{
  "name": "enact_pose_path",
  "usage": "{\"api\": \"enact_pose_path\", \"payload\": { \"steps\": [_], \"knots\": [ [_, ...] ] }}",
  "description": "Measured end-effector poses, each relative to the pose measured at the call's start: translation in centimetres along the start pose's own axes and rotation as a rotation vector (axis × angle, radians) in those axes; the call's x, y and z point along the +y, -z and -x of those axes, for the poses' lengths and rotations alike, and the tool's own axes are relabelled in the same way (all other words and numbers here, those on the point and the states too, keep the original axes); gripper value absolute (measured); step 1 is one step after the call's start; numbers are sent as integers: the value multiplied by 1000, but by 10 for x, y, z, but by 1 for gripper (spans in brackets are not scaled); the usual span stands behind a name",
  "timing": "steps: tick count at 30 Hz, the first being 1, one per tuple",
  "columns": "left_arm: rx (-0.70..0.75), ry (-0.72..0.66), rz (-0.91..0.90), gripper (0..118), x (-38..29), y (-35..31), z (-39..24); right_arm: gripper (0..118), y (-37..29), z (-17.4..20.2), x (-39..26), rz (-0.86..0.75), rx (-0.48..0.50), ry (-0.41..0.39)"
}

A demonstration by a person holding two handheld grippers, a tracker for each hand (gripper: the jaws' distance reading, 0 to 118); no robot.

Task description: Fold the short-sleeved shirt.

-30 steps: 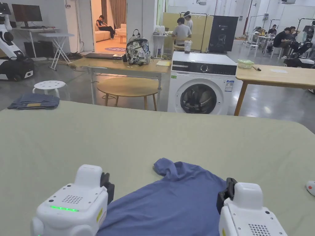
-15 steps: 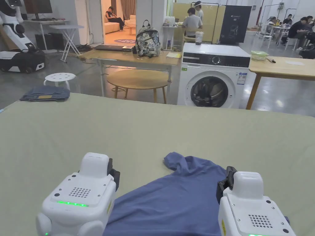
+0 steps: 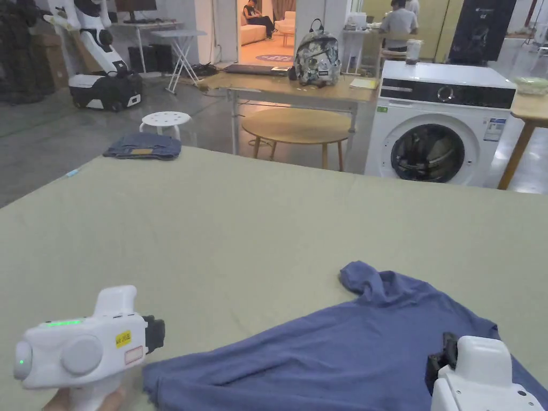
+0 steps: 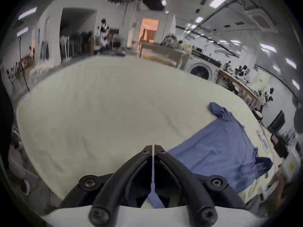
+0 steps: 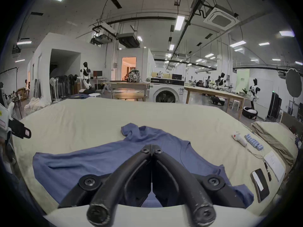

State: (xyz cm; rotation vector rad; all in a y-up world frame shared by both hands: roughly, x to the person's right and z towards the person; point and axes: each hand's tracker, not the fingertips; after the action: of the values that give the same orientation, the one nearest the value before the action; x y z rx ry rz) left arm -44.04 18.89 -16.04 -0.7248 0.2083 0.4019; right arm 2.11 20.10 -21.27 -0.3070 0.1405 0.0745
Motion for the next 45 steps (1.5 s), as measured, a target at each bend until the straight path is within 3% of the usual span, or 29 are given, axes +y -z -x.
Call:
{"api": "enact_pose_path", "payload": {
  "steps": [2, 5, 7, 9, 11, 18, 21, 25, 30, 37, 39, 40, 41, 42, 45],
  "knots": [
    [6, -60, 90, 0, 0, 11, 8, 0, 2, 1, -3, 15, 3, -5],
    [48, -89, 163, 10, -2, 25, 15, 0, 5, 1, -8, 34, 4, -8],
    [101, -98, 208, 27, -4, 35, 16, 0, 7, 0, -11, 45, 3, -13],
    [107, -115, 234, 33, -5, 46, 20, 0, 8, -1, -12, 55, 3, -17],
    [113, -117, 269, 63, -7, 57, 21, 0, 10, -2, -14, 62, 0, -19],
    [218, 23, 336, 56, -3, 83, 15, 0, 14, -6, -20, 93, -5, -24],
    [243, 63, 327, 38, -6, 91, 9, 0, 18, -7, -23, 107, -4, -18],
    [208, 69, 315, 0, -5, 92, 2, 0, 26, -11, -24, 126, 3, -13],
    [172, 50, 300, 0, -7, 87, 5, 0, 51, -25, -10, 149, 18, -23],
    [124, 15, 230, 0, -8, 58, -6, 1, 157, -65, 46, 273, 48, -31],
    [122, 13, 224, 0, -7, 54, -9, 27, 196, -74, 61, 320, 60, -55],
    [123, 14, 216, 0, -7, 52, -11, 53, 216, -78, 66, 350, 62, -70],
    [125, 19, 215, 0, -6, 56, -12, 70, 239, -81, 71, 403, 86, -96],
    [125, 24, 215, 0, -6, 56, -14, 80, 256, -84, 74, 428, 110, -111],
    [131, 26, 208, 0, -2, 55, -18, 82, 304, -86, 75, 498, 115, -188]
  ]
}}
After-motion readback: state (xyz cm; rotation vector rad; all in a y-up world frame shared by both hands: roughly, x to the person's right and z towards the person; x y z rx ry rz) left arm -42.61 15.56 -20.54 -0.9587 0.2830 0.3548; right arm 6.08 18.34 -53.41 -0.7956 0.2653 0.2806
